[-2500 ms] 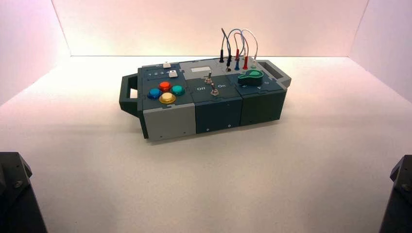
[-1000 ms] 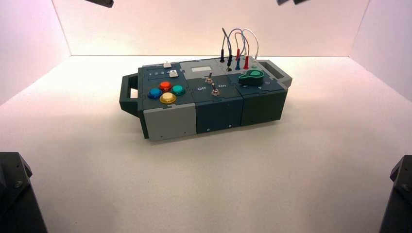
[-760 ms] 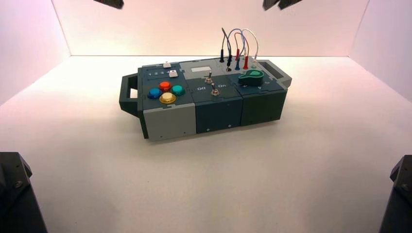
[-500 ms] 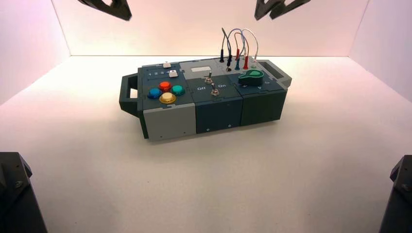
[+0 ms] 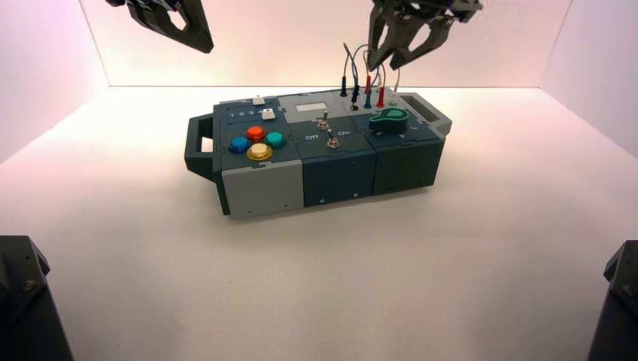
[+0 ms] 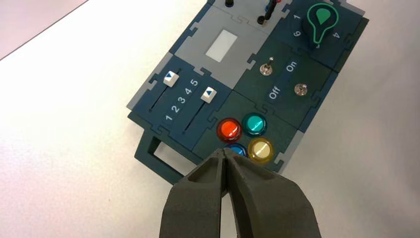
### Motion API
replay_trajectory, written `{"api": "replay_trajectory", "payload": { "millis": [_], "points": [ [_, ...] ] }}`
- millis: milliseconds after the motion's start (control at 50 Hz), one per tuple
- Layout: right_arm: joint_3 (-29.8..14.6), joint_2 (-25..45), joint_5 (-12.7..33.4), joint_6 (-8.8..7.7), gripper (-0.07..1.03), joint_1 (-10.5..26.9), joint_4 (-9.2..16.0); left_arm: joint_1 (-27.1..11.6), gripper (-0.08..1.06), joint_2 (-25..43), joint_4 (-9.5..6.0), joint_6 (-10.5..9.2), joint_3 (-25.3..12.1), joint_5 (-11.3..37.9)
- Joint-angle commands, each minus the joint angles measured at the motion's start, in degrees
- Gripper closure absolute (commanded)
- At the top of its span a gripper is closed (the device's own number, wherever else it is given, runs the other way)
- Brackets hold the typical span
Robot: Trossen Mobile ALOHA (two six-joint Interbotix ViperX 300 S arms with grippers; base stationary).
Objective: Insert the black wire.
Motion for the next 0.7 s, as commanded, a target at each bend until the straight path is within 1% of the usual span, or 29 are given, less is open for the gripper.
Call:
{"api": "replay_trajectory", "payload": {
  "millis": [20,200,300,400,700],
  "points": [
    [-1.8,-0.1,-0.8,0.18,0.35,0.2,0.4,-0.1,1.01,-0.2,0.09,0.18,-1.4,-1.3],
    [-3.2,1.8,-1.4,0.18,0.35,0.2,0.4,-0.2,1.01,-0.1,0.26,0.26,-1.3,-2.6],
    [-4.0,3.1,-1.4,0.18,0.35,0.2,0.4,-0.1,1.01,0.3,0.26,0.26,-1.2,-2.6],
    [-5.0,4.2,-1.6,0.18,0.35,0.2,0.4,-0.2,1.01,1.1,0.62,0.44,-1.3,-2.6],
    [-6.9,7.6,-1.5,0.18,0.35,0.2,0.4,-0.2,1.01,1.7,0.62,0.44,-1.5,-2.6]
  ]
}}
